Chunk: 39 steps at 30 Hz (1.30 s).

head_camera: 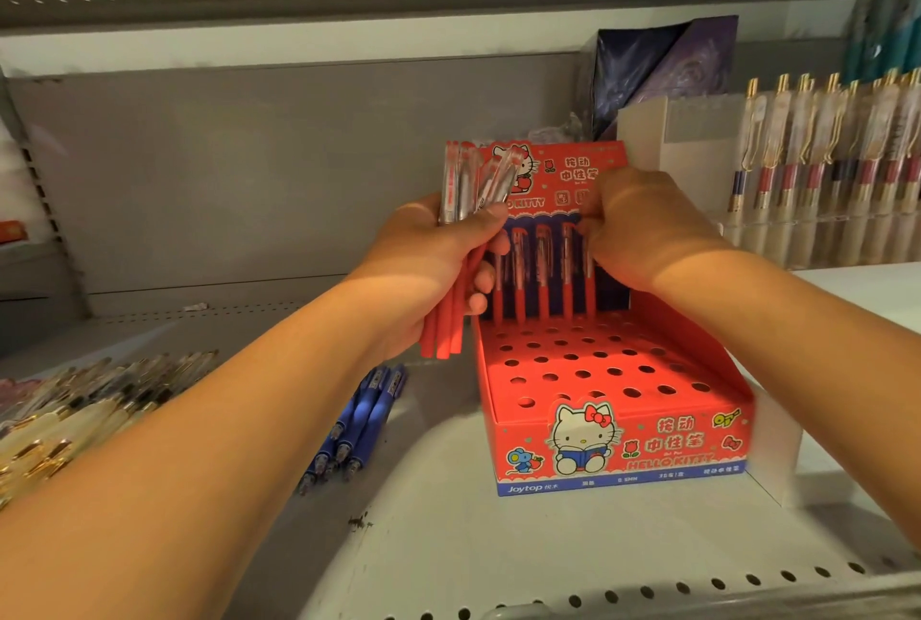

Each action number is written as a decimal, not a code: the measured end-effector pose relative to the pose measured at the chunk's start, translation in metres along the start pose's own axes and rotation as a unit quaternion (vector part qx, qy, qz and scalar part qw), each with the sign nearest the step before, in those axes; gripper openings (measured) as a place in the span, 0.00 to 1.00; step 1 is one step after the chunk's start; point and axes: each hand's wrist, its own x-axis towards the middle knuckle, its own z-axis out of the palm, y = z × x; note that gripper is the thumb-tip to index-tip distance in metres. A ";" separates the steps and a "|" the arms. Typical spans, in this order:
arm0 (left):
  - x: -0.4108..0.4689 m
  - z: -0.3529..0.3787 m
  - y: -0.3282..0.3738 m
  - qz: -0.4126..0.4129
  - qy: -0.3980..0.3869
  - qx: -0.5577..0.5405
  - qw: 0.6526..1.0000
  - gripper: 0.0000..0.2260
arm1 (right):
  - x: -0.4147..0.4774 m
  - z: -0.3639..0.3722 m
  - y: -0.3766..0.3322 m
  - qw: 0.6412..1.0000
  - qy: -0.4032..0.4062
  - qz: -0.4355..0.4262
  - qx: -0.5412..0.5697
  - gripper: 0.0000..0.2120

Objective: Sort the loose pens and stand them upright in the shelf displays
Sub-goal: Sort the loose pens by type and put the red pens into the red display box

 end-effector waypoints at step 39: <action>0.003 -0.003 0.001 -0.013 0.038 0.032 0.999 0.05 | -0.005 -0.017 -0.010 0.953 0.093 -0.076 0.278 0.09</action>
